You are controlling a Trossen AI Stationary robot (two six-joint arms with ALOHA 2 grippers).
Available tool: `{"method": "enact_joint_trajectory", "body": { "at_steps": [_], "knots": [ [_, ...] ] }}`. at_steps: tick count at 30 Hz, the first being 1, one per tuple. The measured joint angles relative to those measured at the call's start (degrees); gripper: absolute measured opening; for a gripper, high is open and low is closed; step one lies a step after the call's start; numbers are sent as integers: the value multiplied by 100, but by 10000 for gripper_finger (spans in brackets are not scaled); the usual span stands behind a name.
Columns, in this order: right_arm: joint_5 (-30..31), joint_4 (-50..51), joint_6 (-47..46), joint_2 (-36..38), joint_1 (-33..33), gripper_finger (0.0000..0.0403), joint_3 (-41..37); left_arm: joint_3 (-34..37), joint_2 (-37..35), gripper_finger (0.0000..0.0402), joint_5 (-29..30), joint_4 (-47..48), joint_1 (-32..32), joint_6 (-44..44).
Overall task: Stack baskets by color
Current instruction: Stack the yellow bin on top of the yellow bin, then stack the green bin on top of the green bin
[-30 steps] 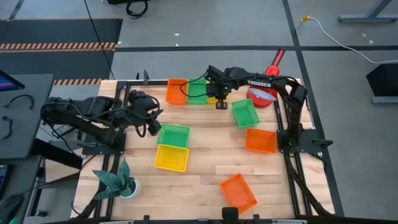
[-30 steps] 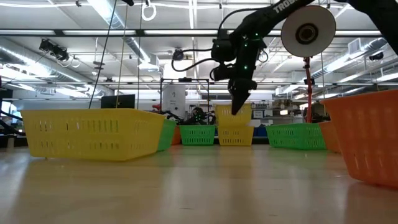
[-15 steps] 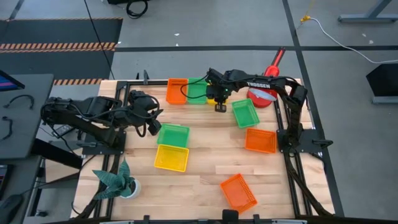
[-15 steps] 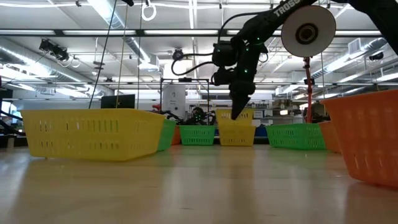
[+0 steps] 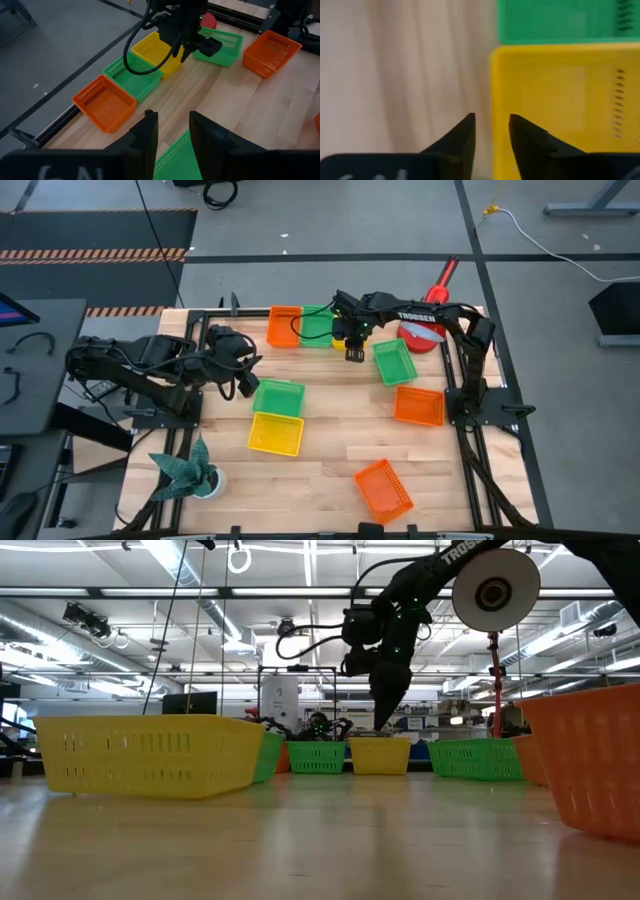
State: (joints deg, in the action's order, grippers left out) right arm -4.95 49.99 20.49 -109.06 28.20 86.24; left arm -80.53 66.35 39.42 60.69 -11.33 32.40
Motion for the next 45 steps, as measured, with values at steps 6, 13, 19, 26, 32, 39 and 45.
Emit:
{"method": "enact_joint_trajectory", "body": {
  "at_steps": [6,13,19,26,32,39,45],
  "knots": [
    [-105,-120,61,-55,-171,163,-88,0,0,117,0,0,0,3],
    [46,-172,337,-57,-183,154,-344,0,2,117,-1,0,0,186],
    [394,-231,402,-59,-89,144,-403,0,2,117,-2,-10,0,192],
    [251,-245,252,30,-67,138,-410,0,2,117,-2,-111,2,188],
    [-25,-418,-301,480,-559,132,-411,0,2,117,50,-112,61,147],
    [-261,-1114,-445,611,-1585,130,-407,0,2,117,63,-110,281,146],
    [-220,-1988,-1755,314,-1821,130,-407,0,2,117,-195,-55,293,318]
  ]
}}
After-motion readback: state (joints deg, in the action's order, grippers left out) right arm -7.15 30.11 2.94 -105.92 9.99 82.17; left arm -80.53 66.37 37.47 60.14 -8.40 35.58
